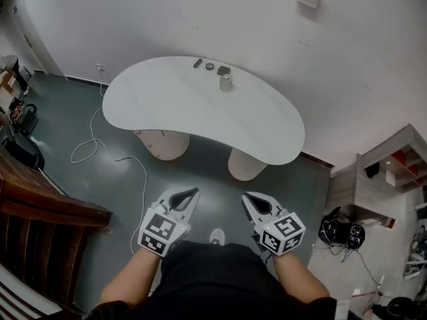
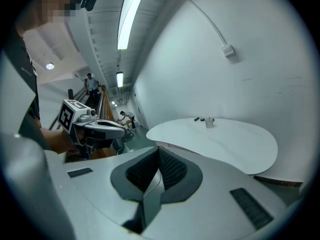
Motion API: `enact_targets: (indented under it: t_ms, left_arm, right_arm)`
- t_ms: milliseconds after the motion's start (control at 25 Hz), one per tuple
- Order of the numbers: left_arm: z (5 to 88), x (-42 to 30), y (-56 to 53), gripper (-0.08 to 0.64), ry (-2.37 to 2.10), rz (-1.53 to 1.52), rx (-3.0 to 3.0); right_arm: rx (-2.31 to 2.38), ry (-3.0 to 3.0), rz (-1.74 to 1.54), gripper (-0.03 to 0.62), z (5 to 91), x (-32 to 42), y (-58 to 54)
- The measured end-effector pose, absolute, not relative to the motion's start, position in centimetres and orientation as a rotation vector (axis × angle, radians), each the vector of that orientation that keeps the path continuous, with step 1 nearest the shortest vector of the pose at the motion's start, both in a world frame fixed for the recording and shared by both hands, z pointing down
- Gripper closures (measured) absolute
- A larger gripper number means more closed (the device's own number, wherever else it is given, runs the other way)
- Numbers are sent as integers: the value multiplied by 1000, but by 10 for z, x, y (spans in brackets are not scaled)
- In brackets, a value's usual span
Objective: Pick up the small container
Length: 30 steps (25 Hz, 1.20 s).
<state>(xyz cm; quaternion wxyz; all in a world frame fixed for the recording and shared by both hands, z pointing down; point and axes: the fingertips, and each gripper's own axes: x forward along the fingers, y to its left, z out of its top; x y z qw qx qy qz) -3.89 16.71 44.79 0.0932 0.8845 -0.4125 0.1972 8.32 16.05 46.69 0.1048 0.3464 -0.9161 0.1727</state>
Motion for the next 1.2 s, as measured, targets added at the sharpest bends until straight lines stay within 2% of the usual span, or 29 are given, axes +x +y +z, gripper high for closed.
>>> enact_targets:
  t_ms: [800, 1200]
  left_arm:
    - [462, -30, 102, 544, -1218, 602, 2589]
    - [460, -26, 21, 545, -1144, 574, 2650]
  right_arm:
    - [1018, -2694, 557, 596, 480, 92, 95]
    - [1069, -2648, 577, 597, 491, 88, 38]
